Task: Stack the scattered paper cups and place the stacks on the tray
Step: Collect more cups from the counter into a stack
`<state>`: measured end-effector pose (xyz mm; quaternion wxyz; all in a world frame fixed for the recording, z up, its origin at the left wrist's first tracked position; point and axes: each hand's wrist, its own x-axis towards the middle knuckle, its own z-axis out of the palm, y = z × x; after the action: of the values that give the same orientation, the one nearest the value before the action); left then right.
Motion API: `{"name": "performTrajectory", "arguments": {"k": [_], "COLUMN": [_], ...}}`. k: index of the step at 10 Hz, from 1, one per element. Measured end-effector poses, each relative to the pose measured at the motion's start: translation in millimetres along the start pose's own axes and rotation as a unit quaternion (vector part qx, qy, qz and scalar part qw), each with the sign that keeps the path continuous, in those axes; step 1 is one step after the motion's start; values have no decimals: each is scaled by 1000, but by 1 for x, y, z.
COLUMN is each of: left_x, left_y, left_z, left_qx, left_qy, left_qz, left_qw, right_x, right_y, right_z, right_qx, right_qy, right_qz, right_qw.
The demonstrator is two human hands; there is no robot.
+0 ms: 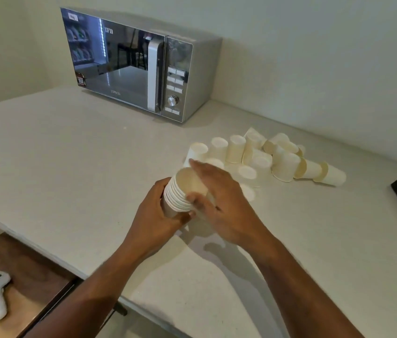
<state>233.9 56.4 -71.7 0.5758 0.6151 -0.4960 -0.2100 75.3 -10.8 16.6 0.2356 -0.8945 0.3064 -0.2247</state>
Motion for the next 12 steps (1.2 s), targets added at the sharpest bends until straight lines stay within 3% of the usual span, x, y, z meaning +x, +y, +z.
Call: {"name": "performTrajectory", "arguments": {"k": [1,2,4,5,7,9,12], "left_x": [11,28,50,50,50,50,49], "left_y": [-2,-5,-8,-14,-13,-16,-9], "left_z": [-7,-13,-14,-14,-12,-7,8], "left_qx": [-2,-3,0,-3,7,24,38], "left_qy": [3,-8,-36,-32,-58,-84,-120], "left_qz": [-11,-23,-20,-17,-5,16,-46], "left_qw": [1000,1000,999,999,998,996,991], "right_x": [3,6,6,7,19,28,41], "right_y": [19,34,37,39,23,1,-22], "right_z": [-12,-19,0,1,-14,-33,-37], "right_qx": [-6,-194,-282,-245,-29,-109,-145], "right_qy": [85,57,17,28,153,79,17], "right_qz": [61,86,83,79,109,108,74], "right_qw": [994,975,956,966,982,985,987]}}
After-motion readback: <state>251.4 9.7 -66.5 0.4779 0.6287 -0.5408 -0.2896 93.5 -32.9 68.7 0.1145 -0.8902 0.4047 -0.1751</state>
